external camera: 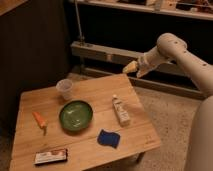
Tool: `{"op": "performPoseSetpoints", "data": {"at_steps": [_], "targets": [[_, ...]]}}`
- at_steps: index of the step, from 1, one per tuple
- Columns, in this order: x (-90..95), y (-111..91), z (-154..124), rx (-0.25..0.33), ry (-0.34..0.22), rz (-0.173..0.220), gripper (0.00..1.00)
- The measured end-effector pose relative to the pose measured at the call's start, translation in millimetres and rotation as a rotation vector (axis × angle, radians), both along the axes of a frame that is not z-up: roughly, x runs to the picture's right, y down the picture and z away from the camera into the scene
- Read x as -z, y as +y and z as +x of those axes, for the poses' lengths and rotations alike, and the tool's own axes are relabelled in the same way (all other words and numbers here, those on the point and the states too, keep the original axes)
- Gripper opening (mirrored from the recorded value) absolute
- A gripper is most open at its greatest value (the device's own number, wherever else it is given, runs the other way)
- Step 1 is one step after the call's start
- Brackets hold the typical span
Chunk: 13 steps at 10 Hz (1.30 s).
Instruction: Stand the bottle upright
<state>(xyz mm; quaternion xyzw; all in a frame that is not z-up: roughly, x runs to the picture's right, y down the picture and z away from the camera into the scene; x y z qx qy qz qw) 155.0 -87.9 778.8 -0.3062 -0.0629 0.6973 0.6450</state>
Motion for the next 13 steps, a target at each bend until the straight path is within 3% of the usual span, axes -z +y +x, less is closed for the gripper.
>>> {"op": "performPoseSetpoints", "data": {"at_steps": [2, 4, 10, 13], "targets": [[7.1, 8, -16, 0.028, -0.004, 0.02, 0.65], [-0.4, 28, -22, 0.031, 0.01, 0.025, 0.65], [-38.2, 59, -52, 0.063, 0.029, 0.022, 0.65], [-72.7, 78, -71, 0.107, 0.012, -0.01, 0.65]]}}
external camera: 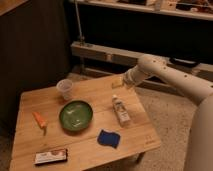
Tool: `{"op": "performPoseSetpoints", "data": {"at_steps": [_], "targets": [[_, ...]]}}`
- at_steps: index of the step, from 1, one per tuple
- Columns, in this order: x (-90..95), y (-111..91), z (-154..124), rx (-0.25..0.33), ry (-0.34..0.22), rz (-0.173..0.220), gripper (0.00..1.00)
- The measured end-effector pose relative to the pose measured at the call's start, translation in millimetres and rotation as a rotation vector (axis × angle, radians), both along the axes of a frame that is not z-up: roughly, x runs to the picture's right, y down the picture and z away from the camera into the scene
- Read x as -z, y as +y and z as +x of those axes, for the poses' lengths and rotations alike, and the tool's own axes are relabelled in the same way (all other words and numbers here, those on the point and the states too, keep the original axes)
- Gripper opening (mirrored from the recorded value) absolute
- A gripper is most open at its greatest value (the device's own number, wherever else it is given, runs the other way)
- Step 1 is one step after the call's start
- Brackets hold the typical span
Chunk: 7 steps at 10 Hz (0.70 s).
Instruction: Stand the bottle upright
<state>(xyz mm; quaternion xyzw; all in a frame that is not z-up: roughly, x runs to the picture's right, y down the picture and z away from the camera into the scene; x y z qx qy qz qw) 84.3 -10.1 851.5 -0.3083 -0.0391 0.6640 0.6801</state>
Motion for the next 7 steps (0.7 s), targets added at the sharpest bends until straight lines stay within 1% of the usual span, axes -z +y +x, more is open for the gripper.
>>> {"op": "performPoseSetpoints", "data": {"at_steps": [4, 5, 7], "targets": [[-22.2, 8, -12, 0.045, -0.024, -0.027, 0.65], [-30.4, 10, -12, 0.073, -0.023, -0.038, 0.65], [-40.3, 10, -16, 0.109, -0.025, -0.052, 0.65]]}}
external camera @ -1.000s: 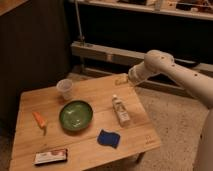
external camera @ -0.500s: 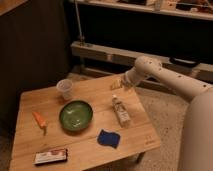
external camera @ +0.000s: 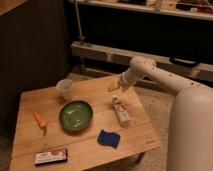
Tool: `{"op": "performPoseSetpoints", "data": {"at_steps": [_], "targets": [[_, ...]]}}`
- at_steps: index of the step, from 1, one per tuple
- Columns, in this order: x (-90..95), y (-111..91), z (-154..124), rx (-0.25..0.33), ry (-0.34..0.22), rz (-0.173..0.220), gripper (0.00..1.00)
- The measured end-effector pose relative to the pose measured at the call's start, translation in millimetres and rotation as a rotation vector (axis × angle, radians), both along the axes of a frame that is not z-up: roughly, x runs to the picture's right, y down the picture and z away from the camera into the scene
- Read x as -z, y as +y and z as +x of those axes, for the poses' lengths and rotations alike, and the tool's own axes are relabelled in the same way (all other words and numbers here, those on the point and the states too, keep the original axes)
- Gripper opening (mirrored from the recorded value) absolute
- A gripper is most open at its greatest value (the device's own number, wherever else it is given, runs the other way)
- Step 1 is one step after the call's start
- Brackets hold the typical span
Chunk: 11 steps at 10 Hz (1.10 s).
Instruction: Stand the bottle upright
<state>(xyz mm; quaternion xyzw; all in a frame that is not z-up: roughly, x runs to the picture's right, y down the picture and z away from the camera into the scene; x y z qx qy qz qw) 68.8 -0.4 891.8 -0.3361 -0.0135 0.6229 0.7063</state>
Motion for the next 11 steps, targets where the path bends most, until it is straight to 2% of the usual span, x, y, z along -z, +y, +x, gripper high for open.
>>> {"op": "performPoseSetpoints", "data": {"at_steps": [6, 11], "targets": [[-21.3, 14, 13, 0.023, 0.023, -0.033, 0.65], [-31.9, 26, 5, 0.07, 0.026, -0.043, 0.65]]}}
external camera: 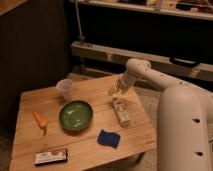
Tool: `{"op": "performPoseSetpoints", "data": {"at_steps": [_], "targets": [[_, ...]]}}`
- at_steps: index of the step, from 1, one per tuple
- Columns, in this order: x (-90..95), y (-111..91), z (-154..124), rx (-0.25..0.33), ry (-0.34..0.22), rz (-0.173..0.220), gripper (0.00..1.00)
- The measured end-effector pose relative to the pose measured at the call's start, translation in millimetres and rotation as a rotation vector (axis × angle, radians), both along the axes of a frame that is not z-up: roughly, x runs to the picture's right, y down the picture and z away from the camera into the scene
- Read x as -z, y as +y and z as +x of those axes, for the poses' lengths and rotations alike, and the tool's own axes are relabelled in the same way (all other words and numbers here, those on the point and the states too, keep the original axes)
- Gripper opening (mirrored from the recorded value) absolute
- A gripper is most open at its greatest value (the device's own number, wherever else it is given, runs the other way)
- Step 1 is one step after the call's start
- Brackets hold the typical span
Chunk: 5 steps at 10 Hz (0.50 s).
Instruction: Stand the bottle upright
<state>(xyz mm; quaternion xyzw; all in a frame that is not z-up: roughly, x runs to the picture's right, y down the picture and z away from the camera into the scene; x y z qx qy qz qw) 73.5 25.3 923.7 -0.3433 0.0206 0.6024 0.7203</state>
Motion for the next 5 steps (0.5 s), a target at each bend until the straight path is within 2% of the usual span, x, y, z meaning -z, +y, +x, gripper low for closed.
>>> {"op": "performPoseSetpoints", "data": {"at_steps": [5], "targets": [[-8.8, 10.4, -5.0, 0.021, 0.006, -0.017, 0.65]]}}
